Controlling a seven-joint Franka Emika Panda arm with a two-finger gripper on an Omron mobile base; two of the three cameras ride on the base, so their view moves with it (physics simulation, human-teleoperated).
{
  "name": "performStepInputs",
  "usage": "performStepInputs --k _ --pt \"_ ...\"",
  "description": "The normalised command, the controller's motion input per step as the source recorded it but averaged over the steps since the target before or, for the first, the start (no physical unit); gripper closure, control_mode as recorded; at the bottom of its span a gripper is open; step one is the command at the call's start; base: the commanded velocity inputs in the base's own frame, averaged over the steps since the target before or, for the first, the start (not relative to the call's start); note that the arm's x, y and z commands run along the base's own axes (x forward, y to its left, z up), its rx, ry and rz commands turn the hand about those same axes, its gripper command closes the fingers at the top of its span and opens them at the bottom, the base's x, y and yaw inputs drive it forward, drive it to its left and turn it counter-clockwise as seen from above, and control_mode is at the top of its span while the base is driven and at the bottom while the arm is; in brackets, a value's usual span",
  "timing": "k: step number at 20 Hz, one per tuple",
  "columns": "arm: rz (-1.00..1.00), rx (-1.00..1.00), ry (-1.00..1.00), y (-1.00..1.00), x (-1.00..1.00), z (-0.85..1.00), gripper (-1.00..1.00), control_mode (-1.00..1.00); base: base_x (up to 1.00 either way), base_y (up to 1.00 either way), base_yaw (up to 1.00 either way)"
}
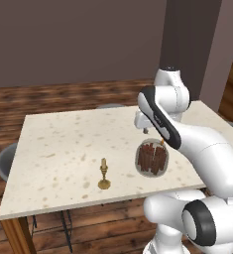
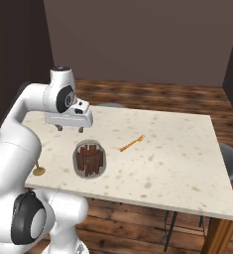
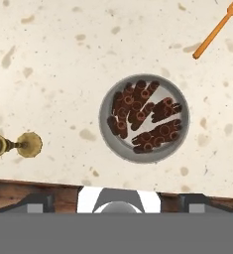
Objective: Pick the candle and jar from the dining table and place them in the open cabinet. Close the cabinet after placing the objects.
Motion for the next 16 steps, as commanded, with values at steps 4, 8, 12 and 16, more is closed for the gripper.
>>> performStepInputs --k 4,8,12,16 --pt "0.00 0.00 0.00 0.00 0.01 -0.01 -1.00 -1.00 0.00 0.00 0.00" --pt "0.00 0.00 0.00 0.00 0.08 -0.03 -1.00 -1.00 0.00 0.00 0.00" --pt "0.00 0.00 0.00 0.00 0.13 -0.04 -1.00 -1.00 0.00 0.00 0.00" --pt "0.00 0.00 0.00 0.00 0.14 -0.01 -1.00 -1.00 0.00 0.00 0.00"
